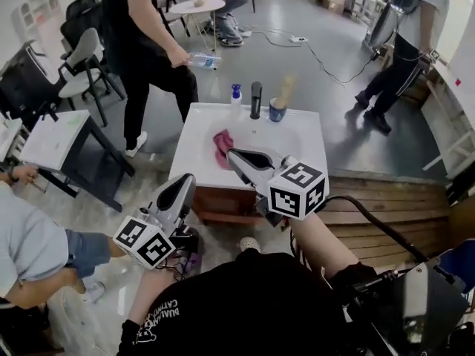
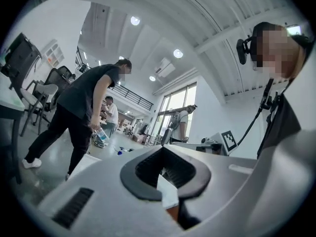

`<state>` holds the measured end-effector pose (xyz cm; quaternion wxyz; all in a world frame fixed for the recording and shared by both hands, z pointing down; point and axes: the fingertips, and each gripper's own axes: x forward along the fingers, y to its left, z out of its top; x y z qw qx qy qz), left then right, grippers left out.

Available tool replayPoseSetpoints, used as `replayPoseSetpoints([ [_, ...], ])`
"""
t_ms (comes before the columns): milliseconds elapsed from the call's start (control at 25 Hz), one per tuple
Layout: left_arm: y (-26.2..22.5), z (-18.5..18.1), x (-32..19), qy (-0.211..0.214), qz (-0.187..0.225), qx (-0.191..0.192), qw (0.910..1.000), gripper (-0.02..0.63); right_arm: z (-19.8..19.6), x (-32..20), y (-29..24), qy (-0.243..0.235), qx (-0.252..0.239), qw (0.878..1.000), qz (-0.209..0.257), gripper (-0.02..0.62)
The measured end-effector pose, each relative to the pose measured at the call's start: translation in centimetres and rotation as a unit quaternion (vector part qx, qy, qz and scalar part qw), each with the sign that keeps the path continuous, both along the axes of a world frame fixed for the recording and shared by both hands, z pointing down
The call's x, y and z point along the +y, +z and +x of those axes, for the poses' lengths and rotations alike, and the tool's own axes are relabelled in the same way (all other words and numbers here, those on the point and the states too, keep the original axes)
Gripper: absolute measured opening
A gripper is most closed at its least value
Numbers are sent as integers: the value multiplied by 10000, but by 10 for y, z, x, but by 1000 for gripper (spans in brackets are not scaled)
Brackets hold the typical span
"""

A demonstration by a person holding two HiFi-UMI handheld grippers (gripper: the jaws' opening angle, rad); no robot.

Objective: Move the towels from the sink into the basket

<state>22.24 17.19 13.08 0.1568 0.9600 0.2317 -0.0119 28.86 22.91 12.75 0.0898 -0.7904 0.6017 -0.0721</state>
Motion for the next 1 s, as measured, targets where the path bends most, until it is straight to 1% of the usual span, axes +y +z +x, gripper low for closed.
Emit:
replayPoseSetpoints([
  [160, 6, 64, 19, 411, 19, -78, 9991, 5, 56, 20, 13, 378, -25, 9992, -130, 8],
  [320, 11, 131, 33, 696, 42, -95, 9975, 5, 122, 37, 25, 624, -152, 9978, -166, 8],
  [400, 16, 159, 36, 777, 15, -89, 9969, 5, 150, 42, 32, 703, -194, 9972, -186, 8],
  [480, 22, 179, 36, 813, -28, -126, 9966, 5, 169, 43, 39, 744, -208, 9967, -257, 8],
  [560, 30, 201, 36, 835, -100, -200, 9963, 5, 187, 43, 48, 751, -225, 9962, -372, 8],
  [720, 43, 253, 32, 863, -173, -290, 9957, 5, 237, 33, 66, 705, -315, 9956, -533, 8],
  [840, 56, 277, 25, 804, -190, -427, 9957, 5, 262, 23, 82, 628, -375, 9946, -737, 8],
  [920, 64, 283, 20, 703, -224, -516, 9959, 5, 267, 17, 94, 537, -417, 9941, -849, 8],
  [1000, 74, 282, 16, 566, -242, -614, 9962, 5, 265, 11, 109, 382, -492, 9935, -954, 8],
])
